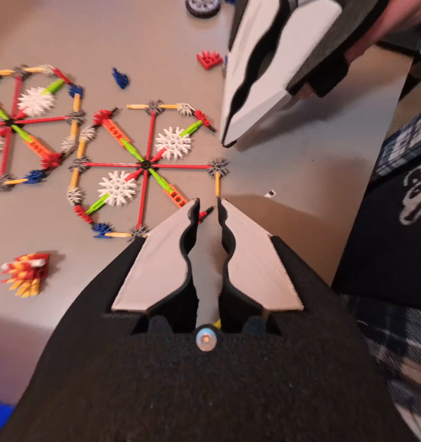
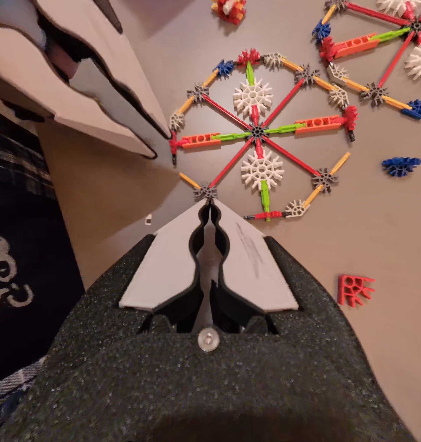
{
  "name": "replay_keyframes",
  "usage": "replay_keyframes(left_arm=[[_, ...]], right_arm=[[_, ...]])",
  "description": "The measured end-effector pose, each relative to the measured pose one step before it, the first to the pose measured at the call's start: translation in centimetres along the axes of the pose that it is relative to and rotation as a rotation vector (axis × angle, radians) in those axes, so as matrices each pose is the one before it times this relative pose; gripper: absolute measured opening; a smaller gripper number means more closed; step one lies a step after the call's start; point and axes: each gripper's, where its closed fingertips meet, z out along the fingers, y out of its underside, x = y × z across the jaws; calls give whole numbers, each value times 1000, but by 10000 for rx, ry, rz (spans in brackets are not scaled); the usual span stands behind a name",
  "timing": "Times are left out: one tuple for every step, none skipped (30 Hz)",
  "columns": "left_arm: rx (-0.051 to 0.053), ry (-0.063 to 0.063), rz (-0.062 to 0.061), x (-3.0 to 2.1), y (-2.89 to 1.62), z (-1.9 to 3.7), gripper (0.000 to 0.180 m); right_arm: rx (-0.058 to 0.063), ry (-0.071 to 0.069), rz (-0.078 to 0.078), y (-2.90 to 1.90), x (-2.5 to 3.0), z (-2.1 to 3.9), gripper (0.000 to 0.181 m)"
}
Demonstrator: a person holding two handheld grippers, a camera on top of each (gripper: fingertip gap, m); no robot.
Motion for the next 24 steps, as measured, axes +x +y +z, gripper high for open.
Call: replay_keyframes(left_arm=[[236,-101,-130,-354,-282,-904,12],[222,-149,-7,-530,-319,-1046,12],[128,-406,9,-1086,-211,-1197,12],[30,-430,-35,-1356,-104,-1278,12],[38,-393,29,-1497,-77,-1404,12],[2,-553,74,-1912,21,-1526,12],[-26,-683,39,-2327,121,-1561,12],[-141,-561,49,-2366,396,-1436,12],[-275,-508,79,-2434,740,-1271,12],[-350,-603,113,-2641,1020,-1078,12],[-345,-597,73,-2635,1077,-842,12],[-334,-325,-43,-2193,1045,-506,11],[-463,-93,-203,-1812,1224,-102,11],[-608,-193,-241,-1872,1438,217,11],[-542,-243,-39,-1748,1279,418,11],[-445,60,111,-1093,1070,608,11],[-525,126,102,-878,1059,709,12],[-380,-284,170,-1344,687,634,13],[-276,7,275,-743,371,604,14],[-269,393,179,-113,231,643,15],[-205,258,73,-318,37,717,16],[-49,93,89,-561,-195,779,16],[-121,234,56,-317,-101,871,17],[-161,172,70,-345,-103,911,18]], right_arm=[[197,49,40,-160,16,-64,0],[41,150,136,106,263,27,0],[35,-29,98,183,17,100,0],[129,-24,45,84,-21,119,0],[180,58,32,30,47,101,0],[79,-12,26,152,-89,143,0],[31,7,-5,200,-108,157,0],[47,69,-1,175,-34,157,0],[36,3,54,195,-102,175,0],[-24,-57,83,234,-155,185,0],[-27,46,7,131,10,85,0],[60,78,-33,-101,65,-29,0],[69,7,43,-106,57,-31,0],[-10,-30,121,29,101,3,0],[-17,-27,148,41,119,14,0],[18,-3,127,-16,120,-5,0],[33,-2,84,-45,82,-16,0],[0,-14,39,8,20,4,0],[-44,10,17,63,26,36,0],[-72,36,2,100,34,72,0],[-83,19,-24,114,-10,90,0],[-68,4,-41,65,-44,90,0],[-24,7,-13,18,-13,36,0],[4,-2,28,0,21,1,0]])
